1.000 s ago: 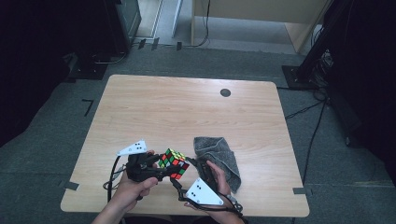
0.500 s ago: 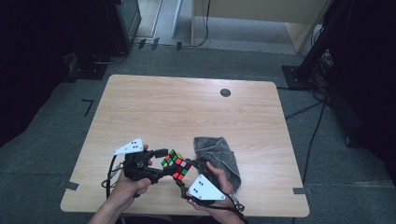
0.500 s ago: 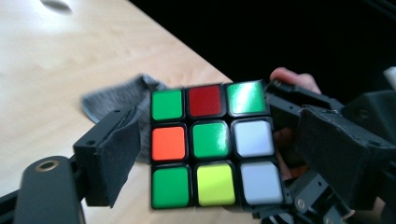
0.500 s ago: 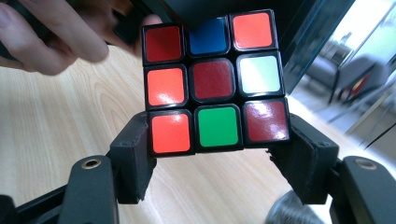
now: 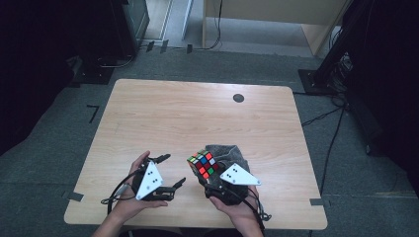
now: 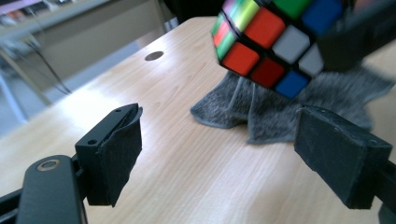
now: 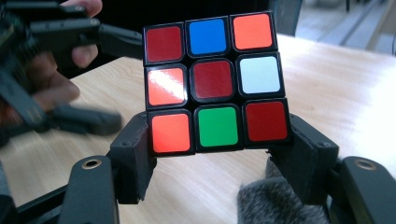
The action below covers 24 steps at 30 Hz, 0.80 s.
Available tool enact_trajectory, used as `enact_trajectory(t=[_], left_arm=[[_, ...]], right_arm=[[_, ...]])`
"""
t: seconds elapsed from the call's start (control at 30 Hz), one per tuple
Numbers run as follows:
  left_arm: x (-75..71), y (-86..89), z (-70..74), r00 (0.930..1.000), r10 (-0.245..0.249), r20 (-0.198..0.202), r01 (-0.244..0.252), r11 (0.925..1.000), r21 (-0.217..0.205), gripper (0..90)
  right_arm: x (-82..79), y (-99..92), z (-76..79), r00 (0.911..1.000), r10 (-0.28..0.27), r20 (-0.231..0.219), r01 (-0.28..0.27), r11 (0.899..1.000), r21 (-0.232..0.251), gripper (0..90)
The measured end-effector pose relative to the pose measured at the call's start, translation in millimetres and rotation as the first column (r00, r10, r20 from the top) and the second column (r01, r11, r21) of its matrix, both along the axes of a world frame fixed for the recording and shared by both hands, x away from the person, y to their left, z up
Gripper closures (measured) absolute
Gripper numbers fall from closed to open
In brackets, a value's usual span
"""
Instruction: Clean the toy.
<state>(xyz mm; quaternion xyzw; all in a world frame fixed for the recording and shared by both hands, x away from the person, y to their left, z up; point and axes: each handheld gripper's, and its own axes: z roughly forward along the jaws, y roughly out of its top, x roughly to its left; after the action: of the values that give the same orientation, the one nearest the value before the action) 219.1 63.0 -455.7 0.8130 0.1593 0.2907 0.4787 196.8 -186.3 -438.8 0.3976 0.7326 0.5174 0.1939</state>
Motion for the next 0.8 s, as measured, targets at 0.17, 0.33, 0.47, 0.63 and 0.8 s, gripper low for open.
enact_trajectory(t=[0.17, 0.33, 0.47, 0.63, 0.8], left_arm=[[-10.3, -15.5, -5.5, 0.9977, -0.029, 0.061, 0.025, 0.9979, 0.06, 14.0], [-15.8, -22.0, -6.4, 0.9949, -0.041, 0.093, 0.034, 0.9967, 0.074, 14.4], [-16.5, -24.0, -8.9, 0.994, -0.056, 0.094, 0.047, 0.9949, 0.089, 17.6], [-16.2, -25.6, -11.0, 0.9933, -0.072, 0.09, 0.064, 0.9934, 0.095, 31.0], [-6.7, -12.0, -10.9, 0.9978, -0.064, 0.015, 0.063, 0.9964, 0.056, 33.4]], right_arm=[[-6.2, 15.0, 6.1, 0.9966, -0.013, -0.081, 0.013, 1.0, -0.005, 34.8], [-10.6, 29.4, 3.9, 0.9913, -0.017, -0.13, 0.015, 1.0, -0.017, 34.7], [-9.8, 30.6, 2.5, 0.9877, -0.008, -0.156, 0.011, 1.0, 0.018, 34.6], [-3.5, 31.3, -3.9, 0.9631, 0.064, -0.262, -0.045, 0.996, 0.076, 34.4], [5.9, 10.9, 0.1, 0.958, 0.125, -0.258, -0.079, 0.98, 0.182, 21.1]])
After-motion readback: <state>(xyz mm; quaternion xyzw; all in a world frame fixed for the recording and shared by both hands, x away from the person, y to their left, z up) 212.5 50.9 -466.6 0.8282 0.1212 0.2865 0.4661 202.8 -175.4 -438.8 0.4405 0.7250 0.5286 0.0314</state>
